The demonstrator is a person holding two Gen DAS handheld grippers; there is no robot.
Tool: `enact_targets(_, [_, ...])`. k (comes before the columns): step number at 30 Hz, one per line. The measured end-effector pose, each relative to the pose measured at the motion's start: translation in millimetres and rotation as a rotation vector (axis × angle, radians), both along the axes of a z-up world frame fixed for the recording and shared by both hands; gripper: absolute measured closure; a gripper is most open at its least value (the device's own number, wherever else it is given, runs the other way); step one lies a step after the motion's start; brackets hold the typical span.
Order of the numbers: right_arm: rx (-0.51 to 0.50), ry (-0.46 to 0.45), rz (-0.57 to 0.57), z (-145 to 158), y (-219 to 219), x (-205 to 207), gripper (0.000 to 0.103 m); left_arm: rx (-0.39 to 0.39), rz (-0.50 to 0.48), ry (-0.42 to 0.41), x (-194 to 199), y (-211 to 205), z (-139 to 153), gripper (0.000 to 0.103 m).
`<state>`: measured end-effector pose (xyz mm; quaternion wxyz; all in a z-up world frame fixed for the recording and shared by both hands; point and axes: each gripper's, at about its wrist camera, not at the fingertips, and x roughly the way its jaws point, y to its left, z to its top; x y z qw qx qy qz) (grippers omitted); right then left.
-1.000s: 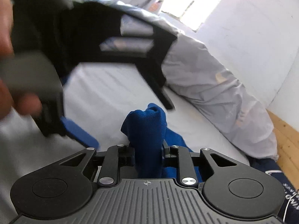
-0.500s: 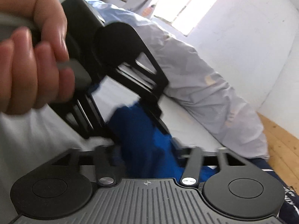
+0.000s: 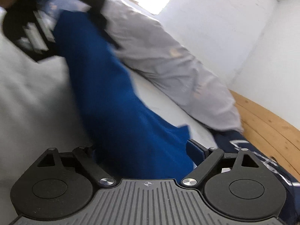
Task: Fold clothes
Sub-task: 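Lift the folded polo with both grippers and carry it off the bed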
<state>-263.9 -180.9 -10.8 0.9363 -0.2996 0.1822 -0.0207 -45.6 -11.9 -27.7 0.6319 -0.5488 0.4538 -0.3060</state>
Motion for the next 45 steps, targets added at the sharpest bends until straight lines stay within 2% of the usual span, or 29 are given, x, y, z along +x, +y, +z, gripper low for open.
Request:
enact_targets(6, [-0.125,0.0,0.084,-2,-9,2,0.016,-0.005,-0.002,-0.01,0,2,1,0.07])
enact_targets(7, [-0.14,0.009,0.088,-1,-11,6,0.026,-0.006,-0.002,-0.01,0,2,1,0.07])
enact_targets(8, [-0.148,0.027,0.084,-2,-11,7,0.042,-0.006,-0.003,-0.011,0,2,1,0.071])
enact_targets(9, [-0.155,0.049,0.083,-3,-12,9,0.052,-0.005,-0.005,-0.013,0,2,2,0.071])
enact_targets(10, [-0.156,0.075,0.091,-3,-13,13,0.068,-0.004,-0.006,-0.014,1,2,2,0.071])
enact_targets(13, [-0.181,0.102,0.107,1,-9,13,0.078,-0.011,-0.005,-0.024,-3,7,6,0.071])
enact_targets(16, [-0.203,0.091,0.134,21,-1,5,0.079,-0.034,0.002,-0.053,-14,19,15,0.071])
enact_targets(20, [-0.286,0.092,0.26,54,14,-8,0.081,-0.046,0.037,-0.088,-45,50,29,0.071])
enact_targets(27, [-0.394,0.037,0.498,110,64,-30,0.082,0.038,0.148,-0.11,-108,120,67,0.071])
enact_targets(32, [-0.385,-0.062,0.624,144,121,-33,0.082,0.083,0.277,-0.179,-147,187,115,0.071])
enact_targets(36, [-0.366,-0.128,0.741,170,174,-29,0.082,0.112,0.399,-0.209,-184,244,141,0.071])
enact_targets(41, [-0.336,-0.205,0.877,194,243,-27,0.081,0.141,0.529,-0.232,-224,311,158,0.071])
enact_targets(43, [-0.328,-0.227,0.928,212,260,6,0.081,0.152,0.586,-0.243,-238,339,165,0.071])
enact_targets(45, [-0.316,-0.246,0.977,223,289,8,0.081,0.158,0.641,-0.255,-250,367,172,0.071])
